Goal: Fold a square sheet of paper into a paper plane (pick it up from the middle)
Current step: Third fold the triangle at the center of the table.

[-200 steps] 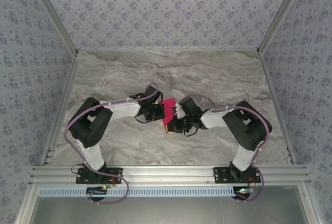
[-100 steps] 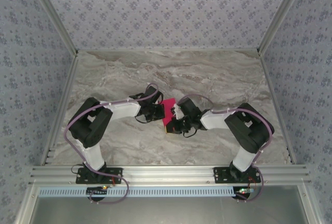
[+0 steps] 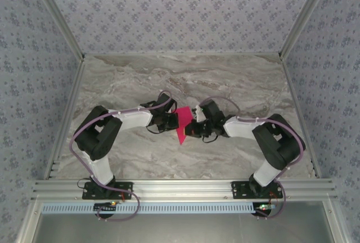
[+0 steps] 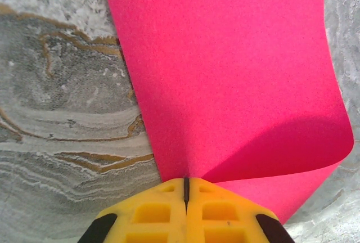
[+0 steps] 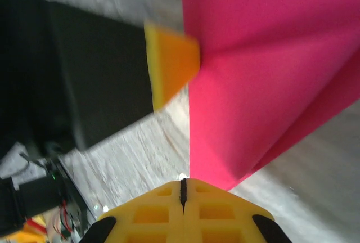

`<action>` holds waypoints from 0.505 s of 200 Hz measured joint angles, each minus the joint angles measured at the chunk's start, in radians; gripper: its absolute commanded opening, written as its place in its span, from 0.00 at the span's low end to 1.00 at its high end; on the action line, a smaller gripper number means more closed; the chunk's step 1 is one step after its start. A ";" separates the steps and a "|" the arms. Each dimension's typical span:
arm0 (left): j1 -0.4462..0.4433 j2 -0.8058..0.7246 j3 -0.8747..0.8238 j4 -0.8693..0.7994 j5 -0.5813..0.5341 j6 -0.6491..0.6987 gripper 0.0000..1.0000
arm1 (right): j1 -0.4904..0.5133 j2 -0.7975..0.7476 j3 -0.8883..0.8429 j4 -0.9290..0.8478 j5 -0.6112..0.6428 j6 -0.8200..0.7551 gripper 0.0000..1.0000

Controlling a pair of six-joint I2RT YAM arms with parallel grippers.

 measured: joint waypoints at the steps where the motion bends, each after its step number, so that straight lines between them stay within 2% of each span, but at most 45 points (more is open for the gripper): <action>1: 0.000 0.000 0.000 0.000 0.000 0.000 0.00 | -0.003 0.000 0.001 0.000 0.000 0.000 0.00; 25: 0.000 0.000 0.002 -0.003 -0.002 0.000 0.00 | -0.060 0.022 0.046 -0.013 0.011 -0.010 0.00; 101: 0.000 0.002 0.009 -0.014 -0.003 0.010 0.00 | -0.058 0.129 0.094 -0.048 0.031 -0.028 0.00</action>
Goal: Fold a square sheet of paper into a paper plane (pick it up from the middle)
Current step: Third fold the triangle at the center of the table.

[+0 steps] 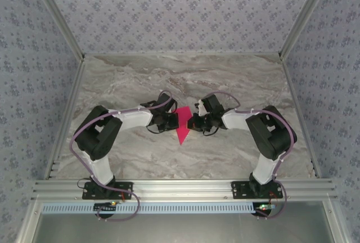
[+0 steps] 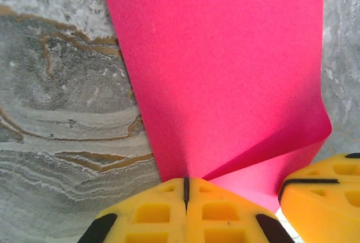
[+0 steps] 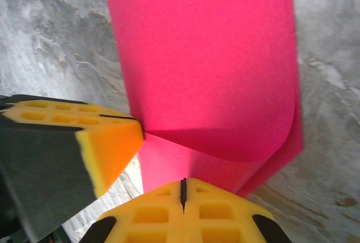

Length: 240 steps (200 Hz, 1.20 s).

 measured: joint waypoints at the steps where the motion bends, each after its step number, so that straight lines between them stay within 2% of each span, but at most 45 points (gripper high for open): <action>1: 0.000 0.000 0.000 0.000 0.000 0.000 0.00 | 0.000 0.000 0.000 -0.001 0.002 0.000 0.00; 107: 0.000 0.005 0.060 -0.089 -0.027 0.042 0.00 | 0.003 0.013 -0.002 -0.014 0.037 0.012 0.00; 148: -0.003 -0.106 0.066 -0.090 -0.056 0.046 0.11 | 0.056 -0.018 -0.037 0.016 0.092 0.120 0.00; 188: -0.057 -0.274 -0.077 0.042 -0.055 -0.048 0.08 | 0.093 -0.047 -0.072 0.049 0.145 0.246 0.00; 219: -0.126 -0.277 -0.229 0.152 -0.023 -0.152 0.01 | 0.108 -0.053 -0.075 0.050 0.175 0.306 0.00; 240: -0.153 -0.256 -0.276 0.182 -0.011 -0.209 0.00 | 0.110 -0.054 -0.075 0.050 0.180 0.327 0.00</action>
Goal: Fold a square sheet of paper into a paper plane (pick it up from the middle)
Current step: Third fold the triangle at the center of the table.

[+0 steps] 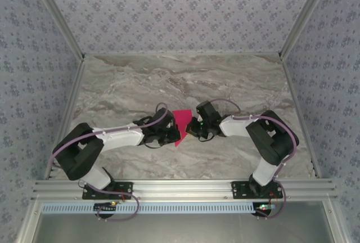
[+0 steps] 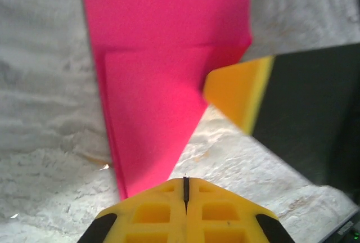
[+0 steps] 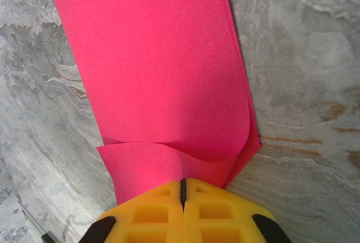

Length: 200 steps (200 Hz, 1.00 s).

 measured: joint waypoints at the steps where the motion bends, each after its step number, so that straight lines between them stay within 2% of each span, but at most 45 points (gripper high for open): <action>1: 0.000 0.001 -0.001 0.001 0.000 -0.002 0.00 | 0.000 0.000 0.000 0.000 0.001 0.000 0.00; 88: -0.014 0.047 -0.021 0.038 -0.045 -0.061 0.00 | 0.000 -0.009 -0.007 0.002 0.001 0.006 0.00; 148: -0.023 0.060 -0.026 0.045 -0.058 -0.087 0.00 | 0.002 -0.081 -0.015 0.002 -0.045 -0.151 0.00; 200: -0.026 0.060 -0.026 0.045 -0.068 -0.094 0.00 | 0.034 -0.045 -0.015 0.001 -0.087 -0.213 0.00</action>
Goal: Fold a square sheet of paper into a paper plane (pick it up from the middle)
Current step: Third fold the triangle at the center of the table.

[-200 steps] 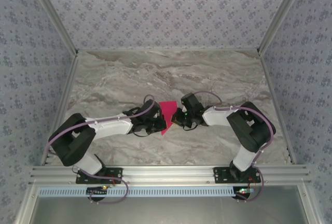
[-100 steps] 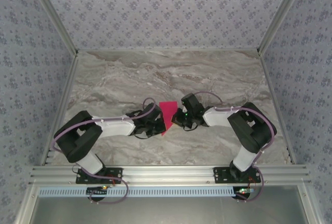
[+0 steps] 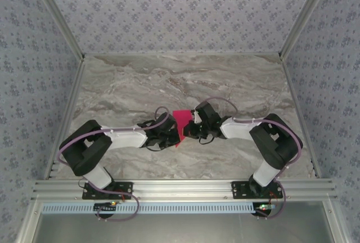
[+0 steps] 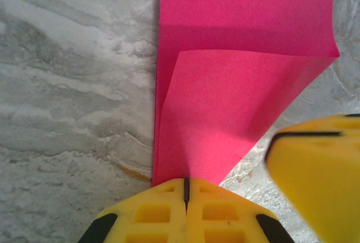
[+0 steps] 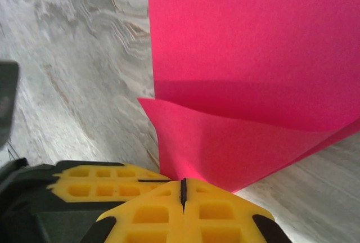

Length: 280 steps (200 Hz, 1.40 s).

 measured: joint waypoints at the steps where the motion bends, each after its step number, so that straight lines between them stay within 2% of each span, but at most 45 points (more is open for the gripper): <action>1: 0.000 0.000 0.000 0.000 0.000 0.000 0.00 | 0.000 0.001 0.000 0.000 0.000 -0.001 0.00; 75: 0.000 0.000 0.006 -0.022 0.000 -0.014 0.00 | -0.022 0.066 0.021 -0.009 -0.033 -0.053 0.00; 121: 0.000 0.003 0.013 -0.038 0.000 -0.026 0.00 | -0.158 0.092 0.052 -0.031 -0.059 -0.101 0.00; 157: 0.000 0.003 0.022 -0.058 0.000 -0.023 0.00 | -0.245 0.079 0.074 -0.065 0.003 -0.122 0.00; 175: 0.000 0.003 0.032 -0.084 -0.005 -0.014 0.00 | -0.230 0.040 0.073 -0.089 0.030 -0.133 0.00; 197: 0.000 0.004 0.043 -0.110 -0.012 -0.002 0.00 | -0.164 -0.006 0.073 -0.088 0.028 -0.140 0.00; 233: 0.000 0.004 0.053 -0.135 -0.019 0.017 0.00 | -0.068 0.024 0.082 -0.084 -0.009 -0.141 0.00; 280: 0.000 0.004 0.053 -0.136 -0.018 0.024 0.00 | -0.071 0.127 0.117 -0.078 -0.040 -0.140 0.00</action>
